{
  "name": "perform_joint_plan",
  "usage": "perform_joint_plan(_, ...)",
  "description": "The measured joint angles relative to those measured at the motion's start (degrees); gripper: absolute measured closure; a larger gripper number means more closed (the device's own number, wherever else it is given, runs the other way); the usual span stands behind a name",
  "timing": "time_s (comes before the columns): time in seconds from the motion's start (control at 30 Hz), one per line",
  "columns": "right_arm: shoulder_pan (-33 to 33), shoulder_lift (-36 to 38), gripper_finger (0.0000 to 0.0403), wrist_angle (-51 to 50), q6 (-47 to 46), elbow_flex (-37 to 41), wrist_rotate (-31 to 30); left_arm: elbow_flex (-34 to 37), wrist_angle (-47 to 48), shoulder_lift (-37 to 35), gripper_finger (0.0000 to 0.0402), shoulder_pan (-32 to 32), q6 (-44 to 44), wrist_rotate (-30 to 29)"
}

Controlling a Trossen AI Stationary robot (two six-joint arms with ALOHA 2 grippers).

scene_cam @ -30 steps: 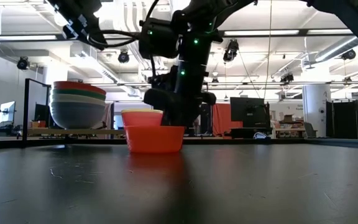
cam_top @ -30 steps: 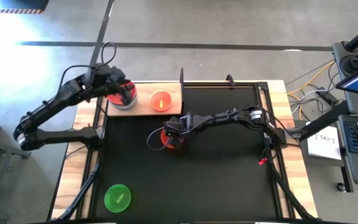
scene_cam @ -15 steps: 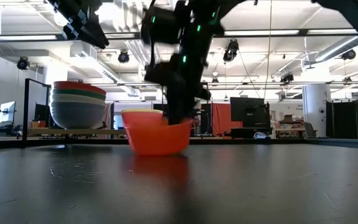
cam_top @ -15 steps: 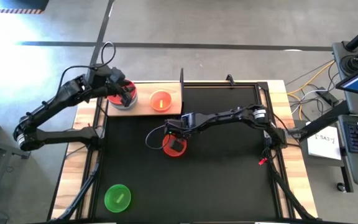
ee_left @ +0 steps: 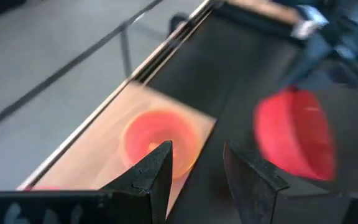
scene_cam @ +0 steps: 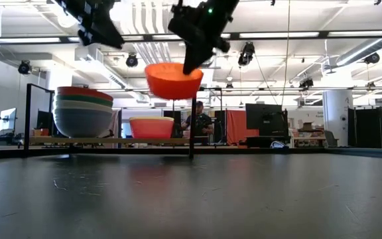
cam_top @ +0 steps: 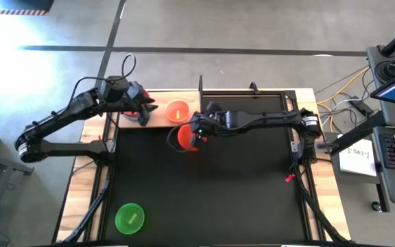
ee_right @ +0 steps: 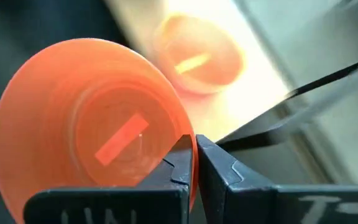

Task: Place and stack bowls onto a shelf
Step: Stack the light orange bowl on top of the yellow bowl on the shelf

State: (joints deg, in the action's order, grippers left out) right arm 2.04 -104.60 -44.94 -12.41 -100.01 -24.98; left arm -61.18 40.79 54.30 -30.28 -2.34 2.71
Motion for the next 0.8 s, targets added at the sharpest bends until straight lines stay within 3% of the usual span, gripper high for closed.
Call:
perform_joint_plan(0.27,0.20,3.77,0.0395,6.63,8.34,0.00,-18.79,0.01,-14.98,1.75,0.0274,5.97,5.13,4.31)
perform_joint_plan(0.47,0.24,4.96,0.0394,13.14,16.56,-0.02,-32.54,0.01,-27.78,5.35,0.0274,10.21,16.09,-0.28)
perform_joint_plan(0.63,0.26,5.07,0.0394,15.86,23.93,-0.04,-39.03,0.03,-36.99,7.97,0.0274,11.29,24.35,-3.43)
perform_joint_plan(0.8,0.42,5.07,0.0394,19.01,30.20,-0.04,-41.59,0.03,-41.96,10.83,0.0274,11.36,29.76,-4.15)
